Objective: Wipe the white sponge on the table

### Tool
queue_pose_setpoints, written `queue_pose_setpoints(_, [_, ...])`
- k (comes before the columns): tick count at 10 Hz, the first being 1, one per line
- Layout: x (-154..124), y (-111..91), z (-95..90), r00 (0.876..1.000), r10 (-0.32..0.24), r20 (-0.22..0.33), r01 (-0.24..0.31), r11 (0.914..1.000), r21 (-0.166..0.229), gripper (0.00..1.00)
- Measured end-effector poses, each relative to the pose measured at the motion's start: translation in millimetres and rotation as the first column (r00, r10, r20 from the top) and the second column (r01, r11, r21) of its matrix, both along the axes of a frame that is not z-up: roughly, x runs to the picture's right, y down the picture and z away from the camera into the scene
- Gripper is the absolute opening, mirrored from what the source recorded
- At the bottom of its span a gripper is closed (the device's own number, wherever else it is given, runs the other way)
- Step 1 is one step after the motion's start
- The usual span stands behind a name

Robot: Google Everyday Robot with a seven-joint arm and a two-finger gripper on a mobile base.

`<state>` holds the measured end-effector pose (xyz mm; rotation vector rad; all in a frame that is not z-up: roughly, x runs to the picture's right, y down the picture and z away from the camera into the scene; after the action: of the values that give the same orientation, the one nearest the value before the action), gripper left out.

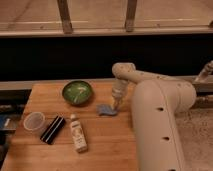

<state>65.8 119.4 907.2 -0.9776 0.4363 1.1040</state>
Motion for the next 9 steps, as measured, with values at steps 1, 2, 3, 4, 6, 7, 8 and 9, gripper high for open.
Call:
queue_pose_setpoints(1, [-1.5, -1.4, -0.7, 1.000, -0.002, 0.003, 0.002, 1.0000, 0.007, 0.00])
queue_pose_setpoints(2, [0.1, -5.1, -3.7, 1.000, -0.003, 0.001, 0.003, 0.9998, 0.018, 0.00])
queue_pose_setpoints(3, [2.7, -7.6, -6.4, 1.000, -0.001, -0.006, 0.001, 0.9997, 0.023, 0.00])
queue_pose_setpoints(4, [7.3, -9.0, -8.7, 1.000, 0.000, -0.018, 0.000, 0.9996, 0.027, 0.00])
queue_pose_setpoints(6, [34.3, -12.8, -16.0, 0.997, 0.020, -0.072, -0.017, 0.9992, 0.037, 0.00])
queue_pose_setpoints(7, [49.8, -13.2, -18.3, 0.994, 0.031, -0.100, -0.027, 0.9988, 0.040, 0.00])
queue_pose_setpoints(8, [70.0, -17.5, -19.3, 0.989, 0.044, -0.141, -0.037, 0.9982, 0.048, 0.00])
queue_pose_setpoints(9, [75.2, -21.7, -18.2, 0.987, 0.048, -0.154, -0.040, 0.9978, 0.053, 0.00])
